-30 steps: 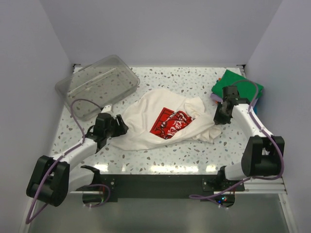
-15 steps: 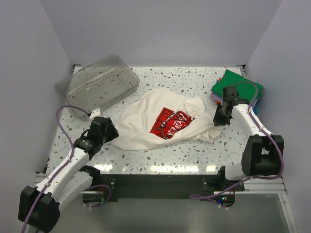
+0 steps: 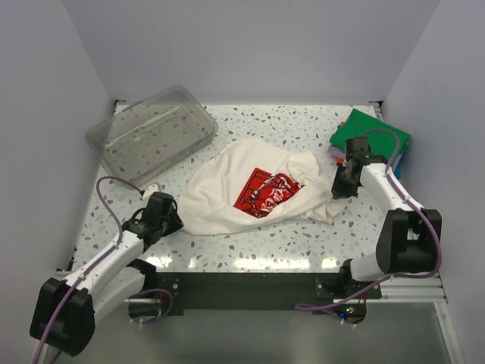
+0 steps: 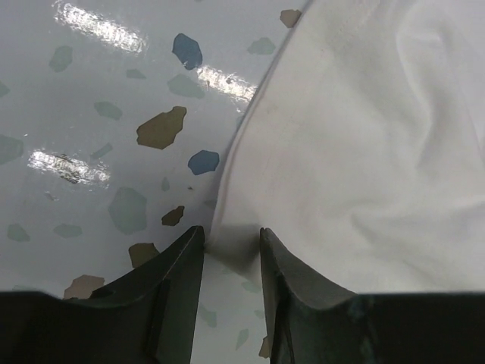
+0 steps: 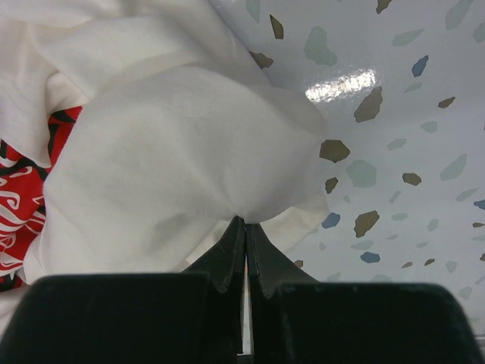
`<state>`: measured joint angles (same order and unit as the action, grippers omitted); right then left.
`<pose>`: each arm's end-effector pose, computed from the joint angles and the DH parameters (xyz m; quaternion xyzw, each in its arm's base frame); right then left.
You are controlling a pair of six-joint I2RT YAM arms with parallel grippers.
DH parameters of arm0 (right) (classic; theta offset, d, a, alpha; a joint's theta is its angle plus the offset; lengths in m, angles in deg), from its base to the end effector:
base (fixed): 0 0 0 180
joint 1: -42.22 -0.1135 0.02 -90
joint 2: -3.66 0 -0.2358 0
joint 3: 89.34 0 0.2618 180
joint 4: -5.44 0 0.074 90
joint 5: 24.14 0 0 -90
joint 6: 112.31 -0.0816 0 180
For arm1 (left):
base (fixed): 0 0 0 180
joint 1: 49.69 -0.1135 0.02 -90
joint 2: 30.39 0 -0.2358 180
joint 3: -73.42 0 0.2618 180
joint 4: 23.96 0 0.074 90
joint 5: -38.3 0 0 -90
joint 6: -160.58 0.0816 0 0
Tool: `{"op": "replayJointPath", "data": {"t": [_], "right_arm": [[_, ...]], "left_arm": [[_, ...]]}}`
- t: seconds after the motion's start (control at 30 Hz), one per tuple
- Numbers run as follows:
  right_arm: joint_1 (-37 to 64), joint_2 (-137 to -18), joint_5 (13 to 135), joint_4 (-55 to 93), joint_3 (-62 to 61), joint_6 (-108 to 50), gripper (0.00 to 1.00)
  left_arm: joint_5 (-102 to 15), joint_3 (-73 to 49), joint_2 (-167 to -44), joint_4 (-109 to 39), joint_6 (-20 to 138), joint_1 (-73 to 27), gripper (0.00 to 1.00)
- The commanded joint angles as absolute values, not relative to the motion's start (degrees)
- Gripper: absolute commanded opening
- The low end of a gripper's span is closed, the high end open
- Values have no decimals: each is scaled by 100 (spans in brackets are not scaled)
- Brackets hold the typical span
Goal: Fold and stack the t-shirts
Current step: Flatten the tshirt out
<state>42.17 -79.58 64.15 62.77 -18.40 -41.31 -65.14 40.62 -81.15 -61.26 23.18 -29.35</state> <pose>0.3022 -0.0022 0.1461 0.1646 0.9703 0.0148 0.1768 0.2009 -0.0543 0.0894 -0.2557 0.9134 -0.0725 0.3084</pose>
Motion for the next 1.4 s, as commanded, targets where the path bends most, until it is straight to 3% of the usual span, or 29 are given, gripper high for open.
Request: {"op": "replayJointPath", "data": {"t": [0.0, 0.17, 0.3, 0.47, 0.63, 0.87, 1.37], "right_arm": [[4205, -7851, 6525, 6238, -1852, -4068, 0], [4205, -7808, 6507, 6273, -1817, -4076, 0], [4205, -7790, 6437, 6325, -1799, -4041, 0], [4205, -7772, 6402, 6290, -1878, -4015, 0], [4205, -7886, 6499, 6203, -1940, -4015, 0], [4205, -7992, 6578, 6202, -1843, -3988, 0], [4205, -8010, 6753, 6123, -1896, -4050, 0]], "left_arm": [[-6261, 4092, -8145, -5541, 2382, -2912, 39], [-6207, 3690, -8093, -6075, 2303, -2912, 0], [-6383, 3004, -7803, -7147, 2180, -2912, 0], [-6471, 2231, -7574, -8105, 2030, -2912, 14], [-6393, 2553, -7355, -8511, 1943, -2912, 29], [-6286, 2783, -7468, -8230, 1828, -2912, 33], [-6462, 3460, -8233, -7298, 1371, -2921, 29]]}}
